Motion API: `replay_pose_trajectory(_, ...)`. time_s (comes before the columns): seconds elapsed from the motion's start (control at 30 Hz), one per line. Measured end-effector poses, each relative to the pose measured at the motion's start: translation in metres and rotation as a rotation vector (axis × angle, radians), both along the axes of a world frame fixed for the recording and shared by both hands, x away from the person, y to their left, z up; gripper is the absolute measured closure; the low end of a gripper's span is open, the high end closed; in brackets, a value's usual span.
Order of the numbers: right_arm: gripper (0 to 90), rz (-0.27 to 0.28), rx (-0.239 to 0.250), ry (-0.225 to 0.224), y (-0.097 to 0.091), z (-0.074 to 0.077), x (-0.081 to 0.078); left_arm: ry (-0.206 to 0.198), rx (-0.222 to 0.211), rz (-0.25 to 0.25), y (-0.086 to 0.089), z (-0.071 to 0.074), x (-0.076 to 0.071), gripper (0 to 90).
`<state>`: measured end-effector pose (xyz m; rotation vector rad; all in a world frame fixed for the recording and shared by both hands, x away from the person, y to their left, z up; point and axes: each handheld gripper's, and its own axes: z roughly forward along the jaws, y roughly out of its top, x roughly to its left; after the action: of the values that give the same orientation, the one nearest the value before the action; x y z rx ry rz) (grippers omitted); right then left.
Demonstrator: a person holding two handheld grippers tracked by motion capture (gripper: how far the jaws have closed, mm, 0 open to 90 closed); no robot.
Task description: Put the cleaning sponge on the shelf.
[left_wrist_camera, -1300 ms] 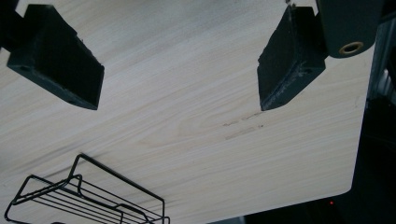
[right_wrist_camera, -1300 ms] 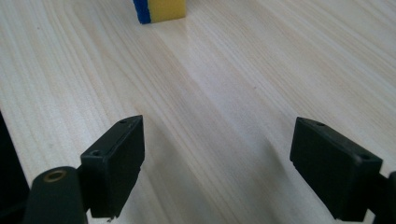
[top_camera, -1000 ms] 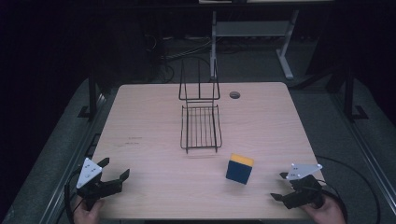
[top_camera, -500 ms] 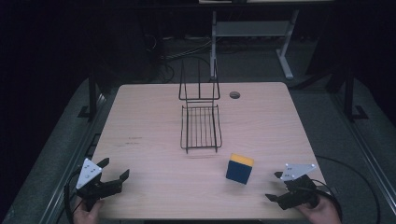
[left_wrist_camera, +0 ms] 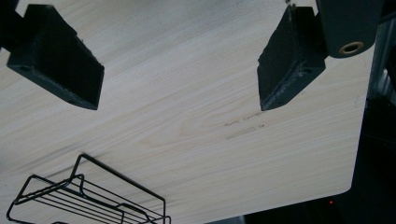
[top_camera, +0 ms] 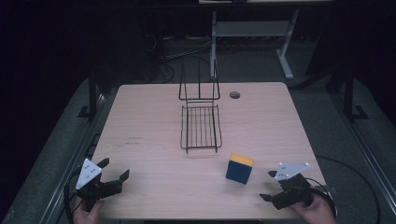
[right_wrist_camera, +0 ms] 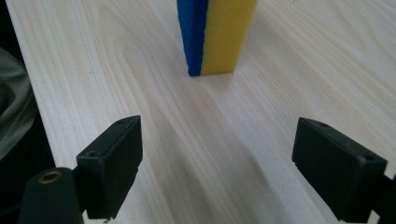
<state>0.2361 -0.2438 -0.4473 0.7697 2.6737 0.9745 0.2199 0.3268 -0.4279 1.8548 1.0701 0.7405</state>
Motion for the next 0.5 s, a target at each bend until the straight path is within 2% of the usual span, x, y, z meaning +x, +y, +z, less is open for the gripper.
replay_pose_trajectory(0.27,15.8,0.027,0.001,-0.003,0.009,0.005,0.002,0.0,0.0,0.002,0.0,0.0,0.0,14.1)
replay_pose_trajectory(0.5,15.8,0.064,-0.013,-0.006,0.025,0.011,0.009,0.0,0.0,0.0,-0.001,0.0,0.0,14.1)
